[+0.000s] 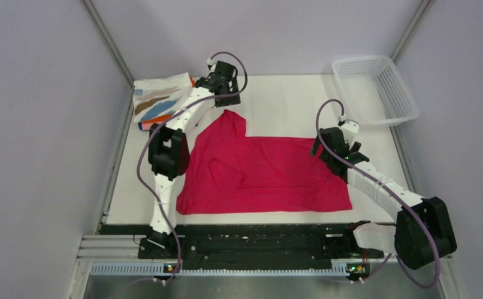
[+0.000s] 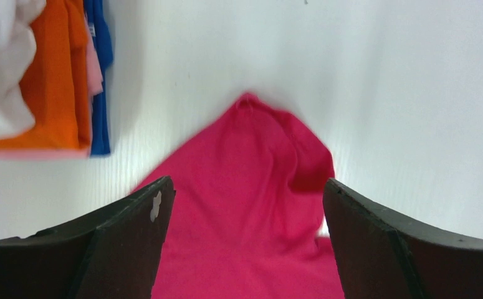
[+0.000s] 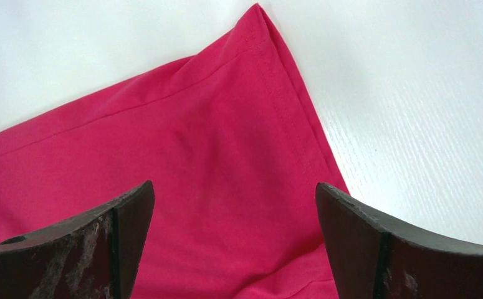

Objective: Fold and stack the t-shirts
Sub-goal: Grab the side of the flattened tshirt furthest away from the robot with both arms

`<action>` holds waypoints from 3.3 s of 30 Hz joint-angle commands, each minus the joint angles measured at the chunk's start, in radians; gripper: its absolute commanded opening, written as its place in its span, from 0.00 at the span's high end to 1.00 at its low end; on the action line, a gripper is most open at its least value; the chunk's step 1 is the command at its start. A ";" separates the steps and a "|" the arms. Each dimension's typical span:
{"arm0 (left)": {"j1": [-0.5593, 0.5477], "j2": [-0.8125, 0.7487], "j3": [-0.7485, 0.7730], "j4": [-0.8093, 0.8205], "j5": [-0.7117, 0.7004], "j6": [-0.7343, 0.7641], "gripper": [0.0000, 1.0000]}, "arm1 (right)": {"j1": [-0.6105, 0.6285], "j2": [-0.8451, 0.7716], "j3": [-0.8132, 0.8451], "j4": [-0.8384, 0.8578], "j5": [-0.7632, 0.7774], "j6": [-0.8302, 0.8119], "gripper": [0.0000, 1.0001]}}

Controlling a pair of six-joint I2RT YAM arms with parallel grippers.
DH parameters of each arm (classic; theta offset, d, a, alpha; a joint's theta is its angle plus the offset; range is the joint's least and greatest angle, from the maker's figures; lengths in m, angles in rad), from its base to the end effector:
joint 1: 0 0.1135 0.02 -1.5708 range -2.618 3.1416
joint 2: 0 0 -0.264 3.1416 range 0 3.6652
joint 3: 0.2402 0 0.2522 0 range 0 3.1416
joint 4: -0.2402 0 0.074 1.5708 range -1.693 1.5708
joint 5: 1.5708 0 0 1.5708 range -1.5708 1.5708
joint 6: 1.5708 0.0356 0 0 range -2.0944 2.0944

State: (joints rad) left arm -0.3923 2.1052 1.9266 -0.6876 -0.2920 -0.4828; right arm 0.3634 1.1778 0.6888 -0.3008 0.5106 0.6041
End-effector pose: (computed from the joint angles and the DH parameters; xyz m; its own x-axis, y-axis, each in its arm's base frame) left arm 0.4439 -0.1726 0.2739 -0.7135 -0.1859 -0.6755 -0.1551 0.9821 -0.1065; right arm 0.2280 0.0681 0.2207 -0.5398 0.3249 -0.7765 0.3865 0.9152 0.1142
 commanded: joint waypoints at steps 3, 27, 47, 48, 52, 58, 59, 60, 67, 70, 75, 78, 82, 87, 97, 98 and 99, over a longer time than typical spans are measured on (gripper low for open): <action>0.018 0.237 0.360 -0.149 -0.119 0.095 0.09 | -0.010 0.065 0.051 0.066 0.133 -0.029 0.01; 0.024 0.367 0.323 0.024 -0.045 -0.064 1.00 | -0.017 0.207 0.132 0.069 0.183 -0.033 0.01; 0.005 0.000 -0.088 0.085 0.023 -0.114 1.00 | -0.102 0.669 0.577 -0.069 0.182 -0.041 0.24; 0.005 -0.008 -0.097 0.082 0.024 -0.116 1.00 | -0.101 0.680 0.588 -0.078 0.194 -0.031 0.24; 0.003 -0.044 -0.140 0.082 0.034 -0.130 1.00 | -0.111 0.729 0.616 -0.078 0.188 -0.015 0.24; -0.003 -0.089 -0.190 0.086 0.032 -0.137 1.00 | -0.114 0.804 0.667 -0.100 0.206 0.003 0.27; -0.002 -0.099 -0.198 0.088 0.030 -0.139 1.00 | -0.115 0.813 0.671 -0.106 0.204 0.011 0.27; -0.004 -0.106 -0.209 0.090 0.032 -0.140 1.00 | -0.118 0.819 0.674 -0.112 0.196 0.014 0.28; -0.008 -0.163 -0.277 0.102 0.024 -0.150 1.00 | -0.118 0.790 0.627 -0.182 0.167 0.063 0.32; -0.008 -0.187 -0.302 0.105 0.023 -0.152 1.00 | -0.117 0.774 0.612 -0.206 0.168 0.060 0.35; -0.010 -0.216 -0.342 0.118 0.019 -0.152 1.00 | -0.118 0.758 0.627 -0.275 0.198 0.045 0.36; -0.011 -0.221 -0.351 0.115 0.023 -0.156 1.00 | -0.117 0.752 0.634 -0.323 0.196 0.042 0.36; -0.010 -0.237 -0.370 0.117 0.026 -0.160 1.00 | -0.117 0.737 0.612 -0.348 0.199 0.060 0.38; -0.012 -0.259 -0.385 0.105 0.036 -0.157 1.00 | -0.118 0.736 0.594 -0.318 0.200 0.075 0.63; -0.035 -0.381 -0.488 0.102 0.038 -0.164 1.00 | -0.092 0.639 0.536 -0.209 0.231 0.041 0.94; -0.041 -0.399 -0.503 0.103 0.030 -0.164 1.00 | -0.087 0.619 0.517 -0.195 0.229 0.039 0.94; -0.047 -0.415 -0.518 0.103 0.023 -0.163 1.00 | -0.083 0.599 0.501 -0.181 0.222 0.035 0.95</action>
State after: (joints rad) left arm -0.4152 1.7939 1.4532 -0.5987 -0.2535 -0.6338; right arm 0.2642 1.9034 1.2343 -0.5484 0.7002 0.6617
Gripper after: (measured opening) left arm 0.011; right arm 0.064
